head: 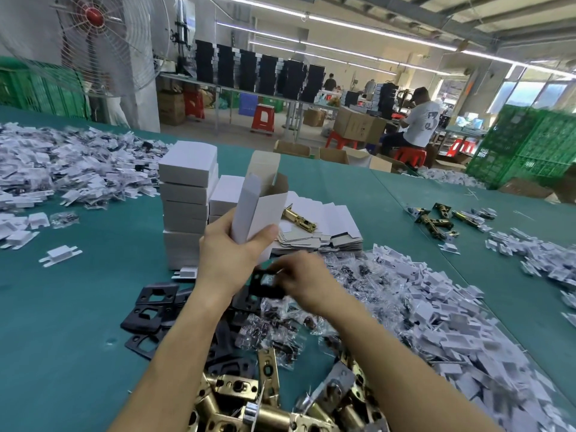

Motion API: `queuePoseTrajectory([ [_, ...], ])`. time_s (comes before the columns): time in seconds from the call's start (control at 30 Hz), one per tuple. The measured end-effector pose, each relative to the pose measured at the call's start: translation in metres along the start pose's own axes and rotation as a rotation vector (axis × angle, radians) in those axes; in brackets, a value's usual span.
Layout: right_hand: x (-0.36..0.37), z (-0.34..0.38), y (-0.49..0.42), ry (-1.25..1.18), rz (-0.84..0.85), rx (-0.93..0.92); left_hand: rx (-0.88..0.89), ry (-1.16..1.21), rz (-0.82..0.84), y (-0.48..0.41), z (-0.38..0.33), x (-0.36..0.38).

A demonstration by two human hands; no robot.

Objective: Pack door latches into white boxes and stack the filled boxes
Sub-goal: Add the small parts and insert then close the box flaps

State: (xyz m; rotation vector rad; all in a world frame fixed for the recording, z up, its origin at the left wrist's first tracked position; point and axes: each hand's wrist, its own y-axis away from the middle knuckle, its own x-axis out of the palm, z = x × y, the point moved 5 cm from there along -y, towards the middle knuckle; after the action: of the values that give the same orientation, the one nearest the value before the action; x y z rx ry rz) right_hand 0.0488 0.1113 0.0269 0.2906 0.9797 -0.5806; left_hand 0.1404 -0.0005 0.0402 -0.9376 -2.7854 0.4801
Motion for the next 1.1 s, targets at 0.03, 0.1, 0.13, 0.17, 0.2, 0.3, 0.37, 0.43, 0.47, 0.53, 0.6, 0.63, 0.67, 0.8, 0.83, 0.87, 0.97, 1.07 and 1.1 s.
queuePoseTrajectory([
  [0.03, -0.019, -0.01, 0.004, -0.098, -0.061, 0.037, -0.004, 0.004, 0.008, 0.0, 0.0, 0.0],
  [0.1, -0.062, -0.024, 0.015, -0.245, -0.271, 0.052, -0.009, 0.007, 0.039, 0.001, -0.002, 0.0],
  [0.13, -0.084, -0.026, 0.023, -0.297, -0.4, 0.009, -0.009, -0.001, 0.065, 0.002, -0.004, 0.002],
  [0.17, -0.104, -0.023, 0.03, -0.34, -0.507, -0.077, -0.002, -0.01, 0.095, 0.003, -0.006, 0.005],
  [0.2, -0.119, -0.015, 0.037, -0.371, -0.572, -0.184, 0.012, -0.02, 0.124, 0.005, -0.008, 0.008],
  [0.3, -0.143, 0.02, 0.054, -0.318, -0.614, -0.479, 0.042, -0.028, 0.196, 0.011, -0.013, 0.017],
  [0.37, -0.147, 0.041, 0.061, -0.09, -0.652, -0.579, 0.053, -0.027, 0.246, 0.014, -0.014, 0.022],
  [0.43, -0.146, 0.056, 0.06, 0.128, -0.65, -0.584, 0.067, -0.024, 0.283, 0.016, -0.016, 0.025],
  [0.47, -0.144, 0.06, 0.059, 0.203, -0.625, -0.562, 0.074, -0.02, 0.295, 0.017, -0.017, 0.026],
  [0.53, -0.139, 0.066, 0.056, 0.321, -0.553, -0.537, 0.092, 0.006, 0.312, 0.018, -0.019, 0.027],
  [0.6, -0.133, 0.07, 0.057, 0.406, -0.505, -0.549, 0.099, 0.068, 0.328, 0.02, -0.021, 0.027],
  [0.63, -0.131, 0.072, 0.059, 0.43, -0.497, -0.56, 0.1, 0.105, 0.333, 0.021, -0.021, 0.027],
  [0.67, -0.13, 0.075, 0.062, 0.444, -0.497, -0.575, 0.104, 0.14, 0.333, 0.022, -0.022, 0.026],
  [0.8, -0.132, 0.09, 0.073, 0.465, -0.521, -0.636, 0.146, 0.225, 0.313, 0.023, -0.023, 0.024],
  [0.83, -0.133, 0.094, 0.075, 0.481, -0.519, -0.639, 0.154, 0.231, 0.311, 0.023, -0.023, 0.024],
  [0.87, -0.134, 0.098, 0.075, 0.498, -0.511, -0.636, 0.157, 0.235, 0.308, 0.023, -0.023, 0.024],
  [0.97, -0.13, 0.104, 0.071, 0.578, -0.46, -0.566, 0.139, 0.232, 0.298, 0.022, -0.022, 0.024],
  [1.07, -0.124, 0.099, 0.059, 0.694, -0.4, -0.456, 0.108, 0.201, 0.301, 0.022, -0.02, 0.026],
  [1.1, -0.124, 0.095, 0.054, 0.708, -0.369, -0.401, 0.093, 0.179, 0.307, 0.022, -0.019, 0.027],
])
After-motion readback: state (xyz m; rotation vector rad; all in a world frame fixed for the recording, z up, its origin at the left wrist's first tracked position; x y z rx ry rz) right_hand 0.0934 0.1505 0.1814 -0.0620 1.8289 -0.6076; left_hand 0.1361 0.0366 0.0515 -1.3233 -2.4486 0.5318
